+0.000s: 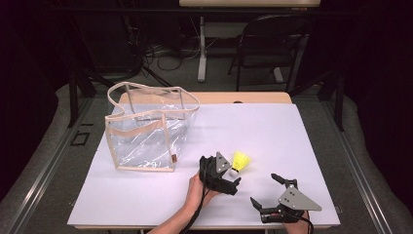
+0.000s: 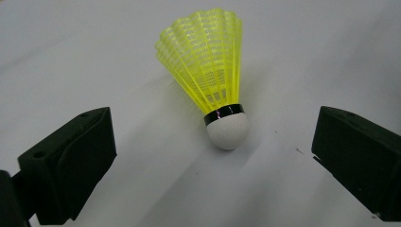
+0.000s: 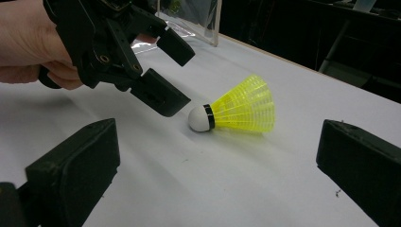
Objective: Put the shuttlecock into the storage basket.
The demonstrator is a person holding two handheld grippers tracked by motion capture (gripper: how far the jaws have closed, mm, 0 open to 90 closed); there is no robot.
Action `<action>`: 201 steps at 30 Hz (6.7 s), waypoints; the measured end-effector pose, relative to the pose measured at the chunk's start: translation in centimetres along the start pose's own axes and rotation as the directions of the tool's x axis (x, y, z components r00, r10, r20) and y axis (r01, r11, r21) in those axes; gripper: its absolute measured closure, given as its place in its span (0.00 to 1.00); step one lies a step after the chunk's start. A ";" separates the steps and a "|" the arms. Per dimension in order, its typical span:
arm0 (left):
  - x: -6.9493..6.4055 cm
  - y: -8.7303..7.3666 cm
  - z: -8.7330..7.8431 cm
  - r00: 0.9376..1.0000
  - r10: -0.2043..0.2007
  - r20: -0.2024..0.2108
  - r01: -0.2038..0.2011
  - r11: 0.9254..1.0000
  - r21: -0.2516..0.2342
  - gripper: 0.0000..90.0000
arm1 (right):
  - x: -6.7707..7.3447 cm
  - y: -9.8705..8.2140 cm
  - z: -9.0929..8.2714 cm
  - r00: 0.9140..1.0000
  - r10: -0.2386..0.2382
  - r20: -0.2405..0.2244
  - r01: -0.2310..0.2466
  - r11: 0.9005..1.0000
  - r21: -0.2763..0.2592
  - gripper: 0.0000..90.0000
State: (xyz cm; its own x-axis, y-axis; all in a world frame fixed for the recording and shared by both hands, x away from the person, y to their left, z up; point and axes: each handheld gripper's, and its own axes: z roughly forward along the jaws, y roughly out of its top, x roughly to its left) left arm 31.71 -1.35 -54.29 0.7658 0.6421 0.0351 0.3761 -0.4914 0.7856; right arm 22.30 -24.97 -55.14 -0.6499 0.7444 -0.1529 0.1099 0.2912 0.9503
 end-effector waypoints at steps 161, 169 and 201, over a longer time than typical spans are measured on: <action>5.0 -0.3 -3.6 0.997 -0.073 -0.015 0.072 0.996 -0.053 0.72 | 0.1 -0.1 0.1 1.000 0.015 -0.002 -0.015 0.999 0.029 0.01; 5.6 0.1 -4.1 0.997 -0.069 -0.027 0.067 0.996 -0.063 0.72 | 0.0 -0.1 0.1 1.000 0.016 -0.001 -0.016 0.999 0.030 0.01; 7.7 2.2 -5.2 0.999 -0.045 -0.027 0.043 0.997 -0.069 0.72 | 0.1 -0.5 -0.2 1.000 0.029 0.012 -0.030 0.999 0.039 0.01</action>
State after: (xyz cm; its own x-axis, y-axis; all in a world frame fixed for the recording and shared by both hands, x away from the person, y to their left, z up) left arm 35.73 5.57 -49.11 0.7337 0.6792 0.0168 0.3715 -0.4217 0.8271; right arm 22.05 -25.17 -55.53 -0.6377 0.7595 -0.1280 0.1588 0.2922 0.9431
